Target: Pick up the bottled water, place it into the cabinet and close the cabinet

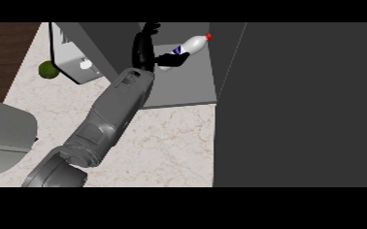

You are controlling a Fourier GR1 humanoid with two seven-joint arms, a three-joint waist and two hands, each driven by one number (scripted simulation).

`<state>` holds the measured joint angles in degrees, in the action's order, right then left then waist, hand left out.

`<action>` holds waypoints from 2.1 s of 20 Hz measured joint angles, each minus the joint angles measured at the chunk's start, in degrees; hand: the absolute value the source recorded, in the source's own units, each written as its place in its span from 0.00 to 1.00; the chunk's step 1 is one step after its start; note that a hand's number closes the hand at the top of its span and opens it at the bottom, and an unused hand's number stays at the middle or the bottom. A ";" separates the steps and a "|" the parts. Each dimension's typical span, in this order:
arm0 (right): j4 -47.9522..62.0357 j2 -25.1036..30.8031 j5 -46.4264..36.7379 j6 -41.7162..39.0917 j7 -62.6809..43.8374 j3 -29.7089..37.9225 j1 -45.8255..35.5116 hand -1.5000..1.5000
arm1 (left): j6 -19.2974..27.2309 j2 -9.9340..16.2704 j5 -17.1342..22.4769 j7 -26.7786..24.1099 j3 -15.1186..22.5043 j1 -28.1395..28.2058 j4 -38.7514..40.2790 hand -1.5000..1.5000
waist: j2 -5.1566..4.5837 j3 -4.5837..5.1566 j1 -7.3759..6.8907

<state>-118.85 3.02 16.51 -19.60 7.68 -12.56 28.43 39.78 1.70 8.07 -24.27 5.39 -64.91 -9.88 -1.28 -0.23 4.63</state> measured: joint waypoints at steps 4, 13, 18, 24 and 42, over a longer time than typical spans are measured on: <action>0.24 0.01 -0.21 -0.49 0.90 -0.46 0.96 0.00 | 0.20 0.13 0.45 -0.27 -1.16 -0.77 1.78 0.00 | 0.02 -0.03 0.25; 0.09 0.02 -1.00 -0.62 2.33 -0.87 2.07 0.00 | -4.91 0.05 3.18 -5.84 -4.71 -0.39 0.06 0.00 | 0.00 0.10 -0.16; -1.26 0.31 -1.69 -0.17 2.30 -0.88 3.16 0.00 | -12.06 -0.62 5.43 -11.21 -7.15 0.72 -2.57 0.00 | 0.17 0.07 -0.90; -1.29 -0.13 -2.34 1.03 1.95 -0.83 2.80 0.00 | -19.56 -1.81 6.38 -15.44 -7.46 2.17 -5.31 0.00 | 0.52 -0.08 -2.07; -4.19 -0.33 -2.74 2.68 2.03 -1.44 7.58 0.00 | -29.03 -1.82 14.10 -11.80 4.88 13.41 -23.87 0.00 | 1.82 0.07 -5.75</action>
<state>-123.04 2.68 13.77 -16.92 9.71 -14.00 36.01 10.75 -0.13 22.17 -36.07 10.27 -51.50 -33.76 0.53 -0.16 -1.12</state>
